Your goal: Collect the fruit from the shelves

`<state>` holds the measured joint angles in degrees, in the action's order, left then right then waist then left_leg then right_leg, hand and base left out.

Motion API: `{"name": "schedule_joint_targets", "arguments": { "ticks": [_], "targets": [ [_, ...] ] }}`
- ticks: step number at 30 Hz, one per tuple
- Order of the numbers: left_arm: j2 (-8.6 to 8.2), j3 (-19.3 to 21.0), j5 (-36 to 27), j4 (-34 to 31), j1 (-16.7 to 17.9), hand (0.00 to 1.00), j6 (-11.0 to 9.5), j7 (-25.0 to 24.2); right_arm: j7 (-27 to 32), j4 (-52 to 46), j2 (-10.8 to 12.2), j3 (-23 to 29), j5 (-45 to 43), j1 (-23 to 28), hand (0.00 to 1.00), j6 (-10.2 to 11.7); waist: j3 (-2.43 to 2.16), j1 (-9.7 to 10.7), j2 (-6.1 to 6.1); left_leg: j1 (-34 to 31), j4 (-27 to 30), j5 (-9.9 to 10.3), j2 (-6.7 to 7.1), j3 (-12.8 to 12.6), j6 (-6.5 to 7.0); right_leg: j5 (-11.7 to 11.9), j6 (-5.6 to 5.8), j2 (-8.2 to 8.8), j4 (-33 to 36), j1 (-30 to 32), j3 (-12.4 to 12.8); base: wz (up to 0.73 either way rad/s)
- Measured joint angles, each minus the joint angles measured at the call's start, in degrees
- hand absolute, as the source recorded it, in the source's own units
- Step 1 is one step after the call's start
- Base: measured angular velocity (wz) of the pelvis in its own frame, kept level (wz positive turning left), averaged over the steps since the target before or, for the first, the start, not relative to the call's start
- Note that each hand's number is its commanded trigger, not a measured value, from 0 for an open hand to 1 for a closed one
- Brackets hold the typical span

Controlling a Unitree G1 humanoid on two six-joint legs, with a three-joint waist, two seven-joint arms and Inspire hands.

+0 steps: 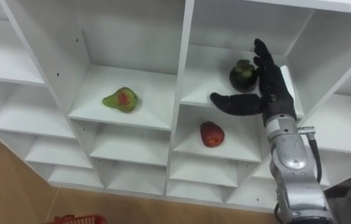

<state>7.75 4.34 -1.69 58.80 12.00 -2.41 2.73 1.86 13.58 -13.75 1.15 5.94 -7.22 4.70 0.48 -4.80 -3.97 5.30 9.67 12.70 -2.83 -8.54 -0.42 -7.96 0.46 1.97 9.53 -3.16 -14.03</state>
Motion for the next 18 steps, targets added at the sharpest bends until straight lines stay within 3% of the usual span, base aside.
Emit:
{"name": "schedule_joint_targets", "arguments": {
  "ticks": [7, 8, 10, 11, 18],
  "targets": [
    [0.10, 0.59, 0.06, 0.00, -0.07, 1.00, 0.04, -1.13, -0.12, 1.10, 0.00, 0.04, -2.10, -0.03, 0.00, -0.05, 0.05, -0.01, 0.11, 0.41, -0.19, -0.02, 0.05, -0.10, 0.05, 0.00, 0.01, 0.02, -0.03, -0.65, -0.07, 0.00],
    [0.08, 0.63, 0.08, 0.00, -0.07, 1.00, 0.04, -1.16, -0.14, 1.34, 0.00, 0.07, -2.26, -0.06, 0.09, 0.02, 0.00, -0.02, 0.15, 0.42, -0.19, -0.02, 0.05, -0.05, 0.05, 0.00, 0.01, 0.02, -0.02, -0.68, -0.09, 0.03],
    [0.05, 0.63, 0.06, -0.01, -0.09, 1.00, 0.04, -1.12, -0.13, 1.70, 0.00, 0.07, -2.59, -0.08, 0.74, 0.27, -0.03, -0.03, 0.20, 0.41, -0.21, -0.02, 0.06, -0.12, 0.05, 0.00, 0.01, 0.02, 0.02, -0.70, -0.09, 0.00],
    [0.04, 0.63, 0.06, -0.01, -0.09, 1.00, 0.04, -1.10, -0.11, 1.71, 0.01, 0.07, -2.74, -0.08, 1.00, 0.27, -0.04, -0.03, 0.21, 0.41, -0.22, -0.02, 0.06, -0.12, 0.05, 0.00, 0.01, 0.02, 0.03, -0.70, -0.09, 0.00],
    [-0.03, 0.63, 0.03, -0.13, -0.12, 1.00, 0.04, -0.86, 1.10, 4.45, -0.11, 2.08, -3.92, -0.79, 1.00, 1.96, -0.24, 0.00, 0.26, 0.42, -0.24, -0.02, 0.05, -0.11, 0.05, 0.00, 0.01, 0.02, 0.08, -0.75, -0.09, 0.00]
  ]
}}
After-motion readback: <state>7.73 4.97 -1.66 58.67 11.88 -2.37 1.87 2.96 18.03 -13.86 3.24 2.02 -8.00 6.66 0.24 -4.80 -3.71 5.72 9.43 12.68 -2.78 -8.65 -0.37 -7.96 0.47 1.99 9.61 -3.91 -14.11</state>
